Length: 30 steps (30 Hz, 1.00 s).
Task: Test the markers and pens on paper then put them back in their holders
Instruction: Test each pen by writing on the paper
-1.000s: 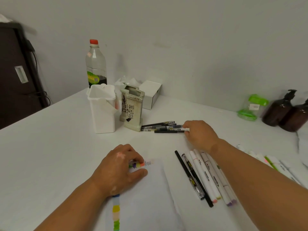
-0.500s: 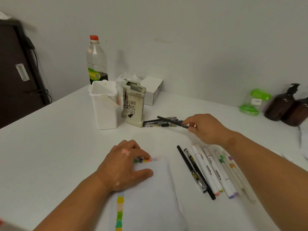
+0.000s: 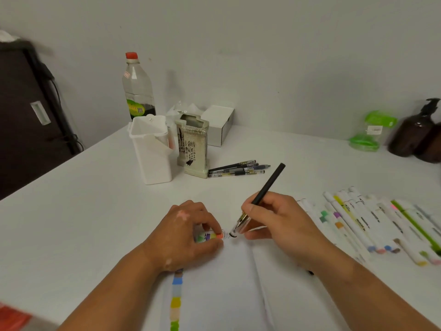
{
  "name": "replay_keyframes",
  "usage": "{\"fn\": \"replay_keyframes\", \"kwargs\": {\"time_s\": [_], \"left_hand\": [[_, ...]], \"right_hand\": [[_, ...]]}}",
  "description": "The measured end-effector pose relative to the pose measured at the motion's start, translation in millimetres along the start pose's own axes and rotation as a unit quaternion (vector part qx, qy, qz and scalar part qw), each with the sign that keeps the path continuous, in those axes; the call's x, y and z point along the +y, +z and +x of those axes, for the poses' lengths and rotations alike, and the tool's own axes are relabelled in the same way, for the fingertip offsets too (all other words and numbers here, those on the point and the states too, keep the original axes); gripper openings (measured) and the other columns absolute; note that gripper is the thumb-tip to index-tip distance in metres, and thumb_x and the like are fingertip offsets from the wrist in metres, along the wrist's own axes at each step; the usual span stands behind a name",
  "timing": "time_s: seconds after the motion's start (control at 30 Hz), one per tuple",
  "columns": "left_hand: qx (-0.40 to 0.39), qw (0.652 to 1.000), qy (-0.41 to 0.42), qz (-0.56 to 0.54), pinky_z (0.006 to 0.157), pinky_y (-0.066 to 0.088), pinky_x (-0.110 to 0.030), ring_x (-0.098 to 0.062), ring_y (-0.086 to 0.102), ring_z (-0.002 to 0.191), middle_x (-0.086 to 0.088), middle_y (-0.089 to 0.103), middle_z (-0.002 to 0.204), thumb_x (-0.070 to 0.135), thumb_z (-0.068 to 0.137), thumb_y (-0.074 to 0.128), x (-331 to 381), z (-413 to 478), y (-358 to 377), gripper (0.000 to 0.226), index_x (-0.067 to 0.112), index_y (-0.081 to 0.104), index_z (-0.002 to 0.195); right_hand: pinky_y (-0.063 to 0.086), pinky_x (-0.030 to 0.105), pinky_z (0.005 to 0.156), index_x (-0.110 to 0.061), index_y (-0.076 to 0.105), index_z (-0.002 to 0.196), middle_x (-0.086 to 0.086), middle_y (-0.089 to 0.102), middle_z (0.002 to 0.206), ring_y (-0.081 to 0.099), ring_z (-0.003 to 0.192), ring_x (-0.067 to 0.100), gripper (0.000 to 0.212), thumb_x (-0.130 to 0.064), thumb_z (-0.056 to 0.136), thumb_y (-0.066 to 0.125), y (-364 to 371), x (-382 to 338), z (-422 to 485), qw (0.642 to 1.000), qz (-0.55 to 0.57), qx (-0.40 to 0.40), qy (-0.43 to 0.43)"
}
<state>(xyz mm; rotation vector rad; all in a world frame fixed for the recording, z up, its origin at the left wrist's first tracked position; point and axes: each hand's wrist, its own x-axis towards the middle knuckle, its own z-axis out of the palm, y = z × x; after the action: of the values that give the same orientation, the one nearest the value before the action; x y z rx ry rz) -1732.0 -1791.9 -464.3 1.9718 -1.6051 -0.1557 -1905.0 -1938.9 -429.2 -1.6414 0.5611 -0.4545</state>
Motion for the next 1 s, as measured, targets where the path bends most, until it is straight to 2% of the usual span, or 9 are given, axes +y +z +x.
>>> {"fn": "replay_keyframes", "kwargs": {"time_s": [0.1, 0.23, 0.33, 0.5, 0.6, 0.7, 0.77, 0.87, 1.0], "left_hand": [[0.067, 0.993, 0.013, -0.092, 0.081, 0.045, -0.021, -0.011, 0.060, 0.095, 0.018, 0.066, 0.093, 0.045, 0.084, 0.056, 9, -1, -1, 0.025, 0.034, 0.072, 0.101], [0.064, 0.990, 0.010, -0.123, 0.078, 0.048, -0.021, -0.013, 0.063, 0.093, 0.021, 0.069, 0.092, 0.057, 0.091, 0.057, 20, 1, 3, 0.024, 0.041, 0.069, 0.105], [0.078, 0.990, 0.027, -0.112, 0.073, 0.048, -0.026, -0.015, 0.062, 0.083, 0.017, 0.068, 0.082, 0.034, 0.090, 0.070, 17, 2, 4, 0.009, 0.032, 0.073, 0.099], [0.086, 0.990, 0.027, -0.111, 0.072, 0.050, -0.028, -0.018, 0.060, 0.081, 0.011, 0.066, 0.082, 0.016, 0.087, 0.069, 14, 0, 5, 0.016, 0.030, 0.068, 0.095], [0.073, 0.990, 0.032, -0.117, 0.077, 0.053, -0.028, -0.016, 0.064, 0.088, 0.013, 0.067, 0.093, 0.023, 0.094, 0.060, 19, 1, 9, 0.019, 0.030, 0.065, 0.110], [0.063, 0.991, 0.080, -0.088, 0.077, 0.049, -0.020, -0.009, 0.064, 0.091, 0.016, 0.067, 0.101, 0.022, 0.102, 0.050, 22, 4, 12, 0.025, 0.024, 0.065, 0.122], [0.063, 0.991, 0.088, -0.083, 0.073, 0.045, -0.017, -0.006, 0.060, 0.084, 0.018, 0.063, 0.095, 0.020, 0.103, 0.047, 23, 5, 13, 0.024, 0.021, 0.065, 0.119], [0.071, 0.991, 0.091, -0.063, 0.065, 0.045, -0.025, -0.009, 0.055, 0.072, 0.014, 0.058, 0.083, 0.029, 0.106, 0.043, 22, 6, 15, 0.021, 0.021, 0.063, 0.109], [0.082, 0.990, 0.106, -0.042, 0.060, 0.047, -0.033, -0.013, 0.056, 0.066, 0.010, 0.060, 0.080, 0.039, 0.105, 0.041, 21, 8, 13, 0.030, 0.021, 0.065, 0.112]], "right_hand": [[0.061, 0.030, 0.066, -0.014, 0.074, 0.091, 0.009, 0.075, 0.086, 0.077, 0.080, 0.026, 0.008, -0.014, 0.096, 0.067, 3, 4, -2, 1.000, 0.020, 0.019, -0.006], [0.061, 0.030, 0.064, -0.017, 0.074, 0.094, 0.003, 0.076, 0.085, 0.076, 0.078, 0.023, 0.007, -0.011, 0.093, 0.071, 6, 7, -5, 1.000, 0.018, 0.007, -0.017], [0.057, 0.028, 0.058, -0.024, 0.075, 0.089, 0.000, 0.074, 0.079, 0.075, 0.072, 0.022, 0.013, -0.012, 0.092, 0.073, 5, 6, -5, 0.999, 0.014, 0.016, -0.029], [0.054, 0.027, 0.056, -0.026, 0.076, 0.086, 0.004, 0.073, 0.075, 0.071, 0.065, 0.020, 0.011, -0.015, 0.088, 0.075, -3, 8, -4, 0.996, 0.045, 0.044, -0.059], [0.055, 0.026, 0.057, -0.026, 0.075, 0.087, 0.004, 0.074, 0.077, 0.071, 0.067, 0.019, 0.008, -0.024, 0.080, 0.073, 6, 11, -7, 0.997, 0.038, 0.023, -0.069], [0.054, 0.024, 0.056, -0.027, 0.075, 0.088, 0.006, 0.075, 0.079, 0.071, 0.067, 0.018, 0.008, -0.022, 0.082, 0.072, 15, 14, -7, 0.995, 0.038, 0.015, -0.094], [0.054, 0.023, 0.056, -0.029, 0.074, 0.088, 0.004, 0.075, 0.079, 0.072, 0.067, 0.017, 0.008, -0.024, 0.083, 0.072, 19, 14, -7, 0.994, 0.030, 0.019, -0.107], [0.054, 0.024, 0.055, -0.029, 0.073, 0.088, 0.002, 0.075, 0.077, 0.071, 0.066, 0.017, 0.009, -0.025, 0.081, 0.074, 21, 15, -8, 0.993, 0.026, 0.021, -0.113], [0.054, 0.025, 0.055, -0.026, 0.072, 0.085, 0.002, 0.072, 0.072, 0.071, 0.064, 0.018, 0.005, -0.023, 0.081, 0.074, 21, 15, -9, 0.993, 0.036, 0.017, -0.113]]}}
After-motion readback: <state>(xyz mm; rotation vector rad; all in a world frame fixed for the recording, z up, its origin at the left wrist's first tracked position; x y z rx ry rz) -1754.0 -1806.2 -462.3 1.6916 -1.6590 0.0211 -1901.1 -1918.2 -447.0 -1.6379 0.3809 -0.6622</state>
